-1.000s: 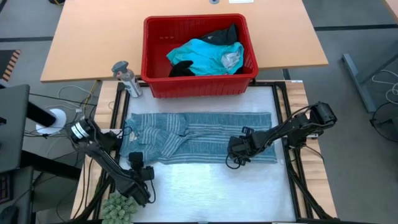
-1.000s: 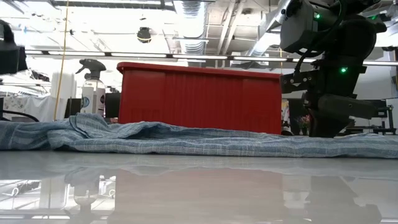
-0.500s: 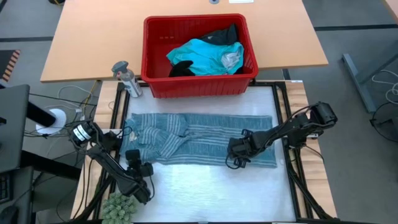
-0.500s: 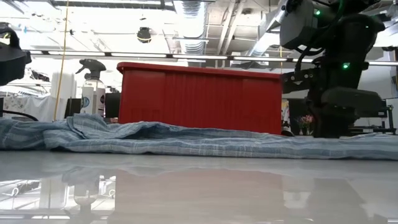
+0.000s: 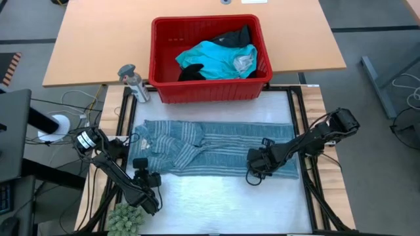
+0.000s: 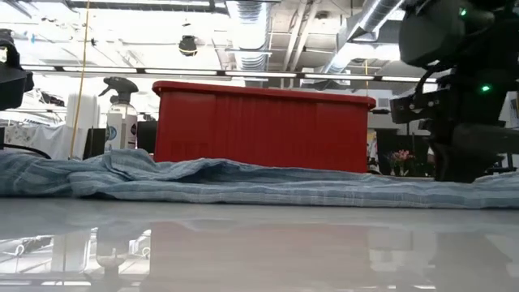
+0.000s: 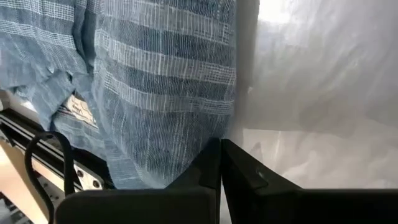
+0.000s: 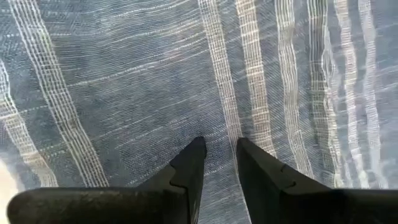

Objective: Fold Laundry from Bin
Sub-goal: Fold the patterned blue shirt

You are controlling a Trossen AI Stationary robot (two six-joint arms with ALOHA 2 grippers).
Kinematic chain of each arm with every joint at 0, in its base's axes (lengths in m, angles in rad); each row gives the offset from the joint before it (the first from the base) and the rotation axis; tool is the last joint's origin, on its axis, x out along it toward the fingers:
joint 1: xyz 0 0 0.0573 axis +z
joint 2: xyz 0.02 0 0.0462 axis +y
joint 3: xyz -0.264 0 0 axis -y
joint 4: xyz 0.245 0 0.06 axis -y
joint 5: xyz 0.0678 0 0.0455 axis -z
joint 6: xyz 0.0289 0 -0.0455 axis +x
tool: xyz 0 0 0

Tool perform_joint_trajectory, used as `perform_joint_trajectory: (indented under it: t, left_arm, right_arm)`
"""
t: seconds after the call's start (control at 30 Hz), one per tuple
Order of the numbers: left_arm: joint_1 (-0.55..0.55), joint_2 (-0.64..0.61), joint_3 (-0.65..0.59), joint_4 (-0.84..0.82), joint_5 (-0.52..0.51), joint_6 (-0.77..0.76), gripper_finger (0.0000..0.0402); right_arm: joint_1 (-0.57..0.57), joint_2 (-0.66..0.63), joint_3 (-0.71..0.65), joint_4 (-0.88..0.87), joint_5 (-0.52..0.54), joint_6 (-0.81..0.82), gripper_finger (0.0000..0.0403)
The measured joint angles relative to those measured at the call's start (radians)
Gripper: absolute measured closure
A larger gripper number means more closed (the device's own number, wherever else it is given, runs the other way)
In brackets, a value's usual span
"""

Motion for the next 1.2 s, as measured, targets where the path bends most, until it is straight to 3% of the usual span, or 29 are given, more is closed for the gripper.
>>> perform_joint_trajectory:
  t: [0.33,0.77,1.0,1.2]
  left_arm:
    - [0.001,0.0,0.0,0.004,0.003,0.022,0.0401]
    - [0.001,0.0,0.0,0.004,0.002,0.021,0.0401]
    - [0.001,-0.001,0.001,-0.056,0.079,0.099,0.0401]
    - [0.001,-0.001,0.001,-0.12,0.071,0.12,0.0401]
  right_arm:
    - [0.06,-0.171,0.038,0.094,0.016,0.037,0.028]
    - [0.12,0.049,0.029,0.232,-0.006,0.057,0.0311]
    - [0.162,0.037,0.029,0.173,-0.041,0.109,0.0312]
    - [0.201,-0.007,0.024,0.088,-0.075,0.153,0.0312]
